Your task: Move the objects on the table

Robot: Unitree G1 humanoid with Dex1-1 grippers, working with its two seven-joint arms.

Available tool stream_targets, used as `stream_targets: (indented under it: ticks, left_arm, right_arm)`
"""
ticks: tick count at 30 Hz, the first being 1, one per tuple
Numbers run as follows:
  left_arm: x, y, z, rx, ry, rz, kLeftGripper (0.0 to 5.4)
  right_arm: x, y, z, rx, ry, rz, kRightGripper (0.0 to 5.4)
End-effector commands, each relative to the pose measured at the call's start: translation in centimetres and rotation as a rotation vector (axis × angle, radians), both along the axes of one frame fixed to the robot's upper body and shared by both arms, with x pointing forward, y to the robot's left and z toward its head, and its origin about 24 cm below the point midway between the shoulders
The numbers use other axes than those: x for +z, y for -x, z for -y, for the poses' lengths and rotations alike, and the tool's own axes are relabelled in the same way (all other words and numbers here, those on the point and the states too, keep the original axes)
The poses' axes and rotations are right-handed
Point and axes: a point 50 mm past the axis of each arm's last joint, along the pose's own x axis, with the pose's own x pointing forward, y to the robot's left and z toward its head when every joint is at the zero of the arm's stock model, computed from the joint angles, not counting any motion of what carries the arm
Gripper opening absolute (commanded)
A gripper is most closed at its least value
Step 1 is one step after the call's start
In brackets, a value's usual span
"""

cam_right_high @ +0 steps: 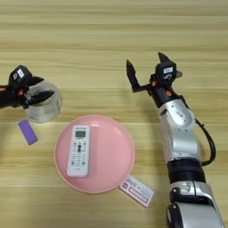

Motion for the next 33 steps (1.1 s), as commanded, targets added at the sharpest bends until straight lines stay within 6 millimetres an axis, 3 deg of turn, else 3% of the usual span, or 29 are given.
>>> stream_targets:
  ticks: [1, 5, 18, 33]
  left_arm:
    - [1.7, 0.0, 0.7, -0.017, 0.079, 0.099, 3.66]
    - [2.1, 0.3, 1.2, 0.022, 0.209, 0.223, 4.11]
    - [0.5, 1.7, 2.3, 0.248, 0.446, 0.483, 5.38]
    - [-3.4, 3.6, 1.2, 0.471, 0.478, 0.475, 5.38]
  right_arm:
    - [0.3, 0.0, 0.4, -0.002, 0.002, 0.010, 5.40]
    - [0.7, 0.2, 0.5, 0.003, 0.004, 0.023, 5.40]
    - [1.8, 0.5, 1.7, 0.024, 0.004, 0.040, 5.40]
    - [3.9, 1.9, 2.6, 0.142, 0.059, 0.089, 5.40]
